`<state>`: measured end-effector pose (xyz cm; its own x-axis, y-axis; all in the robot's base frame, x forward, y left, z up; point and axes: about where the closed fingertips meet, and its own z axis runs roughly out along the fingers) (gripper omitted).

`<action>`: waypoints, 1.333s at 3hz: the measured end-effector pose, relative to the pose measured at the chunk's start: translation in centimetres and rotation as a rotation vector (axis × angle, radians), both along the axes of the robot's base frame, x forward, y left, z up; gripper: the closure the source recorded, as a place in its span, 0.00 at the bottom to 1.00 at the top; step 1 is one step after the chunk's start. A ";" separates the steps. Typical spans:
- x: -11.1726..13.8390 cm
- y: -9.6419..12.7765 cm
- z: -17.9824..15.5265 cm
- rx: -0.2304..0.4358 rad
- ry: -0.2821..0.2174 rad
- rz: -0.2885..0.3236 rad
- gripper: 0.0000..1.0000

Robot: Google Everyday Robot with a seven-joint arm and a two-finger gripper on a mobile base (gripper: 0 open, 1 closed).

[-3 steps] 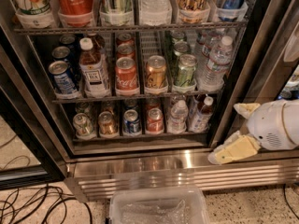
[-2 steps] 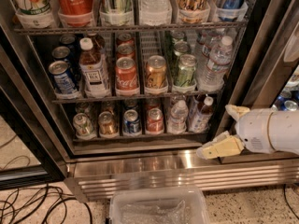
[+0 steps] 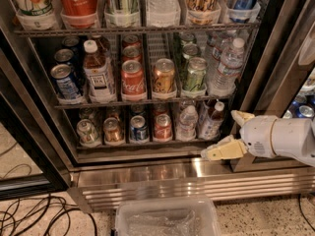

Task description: Pick blue plastic bottle from bottom shelf of fridge

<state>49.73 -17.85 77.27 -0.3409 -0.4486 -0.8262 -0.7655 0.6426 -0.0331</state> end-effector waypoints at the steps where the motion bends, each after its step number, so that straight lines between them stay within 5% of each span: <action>1: 0.4 0.2 -0.5 0.011 -0.004 -0.016 0.00; 2: 0.1 0.3 -4.1 0.101 -0.019 -0.081 0.00; 3: 1.5 -1.1 -7.3 0.211 -0.114 -0.212 0.00; 4: 2.7 0.1 -7.8 0.230 -0.158 -0.228 0.00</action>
Offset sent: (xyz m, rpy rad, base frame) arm 0.0382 -0.0230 -0.0607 0.2276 -0.2893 -0.3698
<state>52.42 -17.79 69.44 -0.2710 -0.1718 -0.9471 -0.5983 0.8009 0.0259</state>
